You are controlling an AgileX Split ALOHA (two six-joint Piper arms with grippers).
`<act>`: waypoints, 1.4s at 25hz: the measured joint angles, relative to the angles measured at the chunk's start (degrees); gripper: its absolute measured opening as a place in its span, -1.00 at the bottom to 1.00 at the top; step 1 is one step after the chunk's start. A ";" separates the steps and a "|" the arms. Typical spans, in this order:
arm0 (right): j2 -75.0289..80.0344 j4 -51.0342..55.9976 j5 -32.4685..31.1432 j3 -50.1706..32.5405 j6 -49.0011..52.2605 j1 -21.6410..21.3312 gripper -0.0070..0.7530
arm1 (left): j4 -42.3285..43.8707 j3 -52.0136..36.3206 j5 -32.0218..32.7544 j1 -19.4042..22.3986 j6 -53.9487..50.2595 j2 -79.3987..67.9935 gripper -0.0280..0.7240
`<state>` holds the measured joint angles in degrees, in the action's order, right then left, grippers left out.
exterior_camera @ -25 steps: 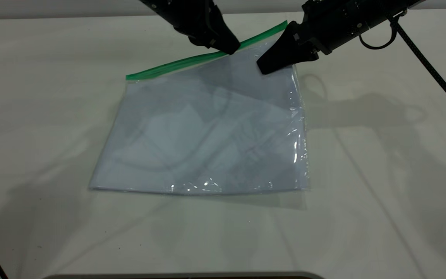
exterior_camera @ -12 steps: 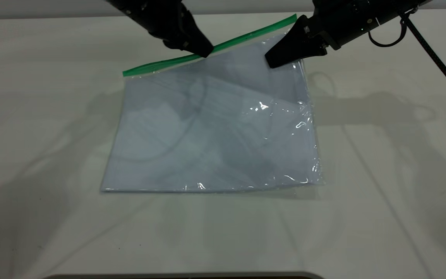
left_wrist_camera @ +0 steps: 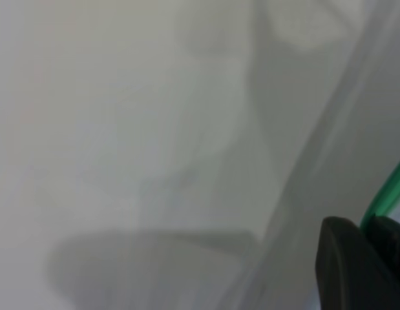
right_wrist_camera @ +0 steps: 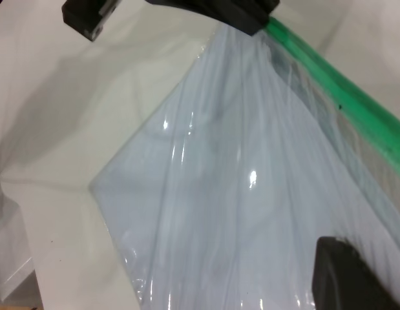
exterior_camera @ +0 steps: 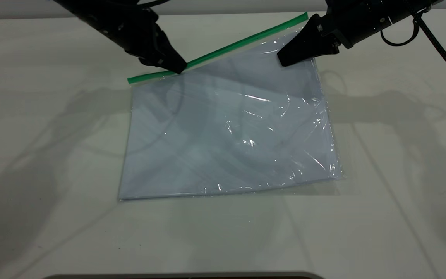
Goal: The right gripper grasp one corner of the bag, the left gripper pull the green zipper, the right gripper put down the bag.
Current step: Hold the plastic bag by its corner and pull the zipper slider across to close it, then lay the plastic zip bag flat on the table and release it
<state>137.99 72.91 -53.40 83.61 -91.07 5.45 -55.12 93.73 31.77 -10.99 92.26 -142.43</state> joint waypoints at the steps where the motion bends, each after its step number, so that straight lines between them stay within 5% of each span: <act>1: 0.00 0.00 0.00 0.00 0.00 -0.13 -0.89 | 0.19 0.00 0.00 0.43 0.00 0.00 -0.74; 11: 0.00 0.11 0.31 0.11 -0.18 -1.53 -0.89 | 2.11 0.00 -0.69 5.84 -0.17 -0.67 -0.74; 21: 0.00 0.26 0.44 0.11 -0.42 -1.66 -0.89 | 2.34 0.00 -0.29 6.95 -0.22 -0.67 -0.72; 26: 0.00 -0.18 1.41 0.11 -1.06 -1.82 -0.84 | 2.59 0.00 0.72 7.33 -0.60 -0.67 -0.51; 30: -0.06 -0.38 5.08 0.11 -1.06 -1.83 -0.57 | 2.59 0.00 3.02 7.80 -3.58 -0.52 -0.04; 35: -0.15 -0.89 9.68 0.15 -0.75 -0.17 0.23 | 2.42 0.00 4.03 6.49 -6.81 3.05 0.31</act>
<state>137.84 72.02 -43.73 83.76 -91.82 5.28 -52.69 93.73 35.79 -4.50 85.44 -139.38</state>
